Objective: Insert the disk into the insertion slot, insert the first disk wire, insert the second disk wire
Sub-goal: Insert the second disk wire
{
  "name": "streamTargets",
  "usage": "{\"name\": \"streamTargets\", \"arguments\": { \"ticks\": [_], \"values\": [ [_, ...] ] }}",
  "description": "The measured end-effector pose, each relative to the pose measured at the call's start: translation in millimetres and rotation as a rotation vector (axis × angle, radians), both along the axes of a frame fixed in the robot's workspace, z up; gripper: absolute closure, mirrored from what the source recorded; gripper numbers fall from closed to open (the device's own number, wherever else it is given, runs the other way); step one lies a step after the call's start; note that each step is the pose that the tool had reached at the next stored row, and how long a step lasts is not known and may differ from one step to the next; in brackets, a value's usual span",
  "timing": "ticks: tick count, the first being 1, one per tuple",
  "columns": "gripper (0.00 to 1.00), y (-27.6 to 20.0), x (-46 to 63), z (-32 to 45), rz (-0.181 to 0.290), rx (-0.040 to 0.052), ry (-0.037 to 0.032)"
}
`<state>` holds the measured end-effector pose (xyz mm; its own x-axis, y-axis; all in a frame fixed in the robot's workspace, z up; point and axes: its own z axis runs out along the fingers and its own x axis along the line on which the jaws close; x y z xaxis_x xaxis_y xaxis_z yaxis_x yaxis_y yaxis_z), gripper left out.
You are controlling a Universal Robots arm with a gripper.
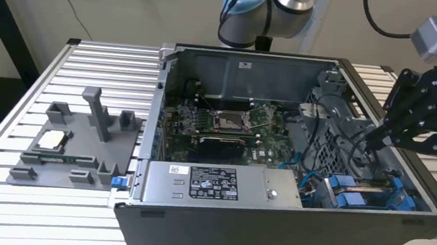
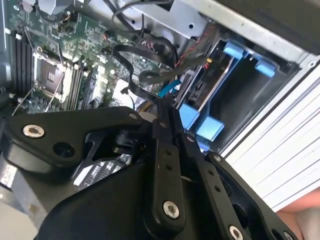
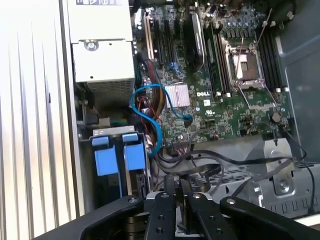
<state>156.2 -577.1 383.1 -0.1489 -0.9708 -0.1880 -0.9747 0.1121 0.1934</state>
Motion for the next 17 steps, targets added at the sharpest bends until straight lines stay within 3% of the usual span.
{"name": "streamTargets", "arguments": {
  "ticks": [2, 12, 17],
  "values": [
    [0.84, -0.7, -7.6, -0.2, 0.0, 0.0001, -0.0026],
    [0.84, -0.7, -8.6, -0.7, 0.0, 0.0004, -0.0042],
    [0.84, -0.7, -11.9, -4.4, 0.0, -0.0004, -0.0147]
  ]
}}
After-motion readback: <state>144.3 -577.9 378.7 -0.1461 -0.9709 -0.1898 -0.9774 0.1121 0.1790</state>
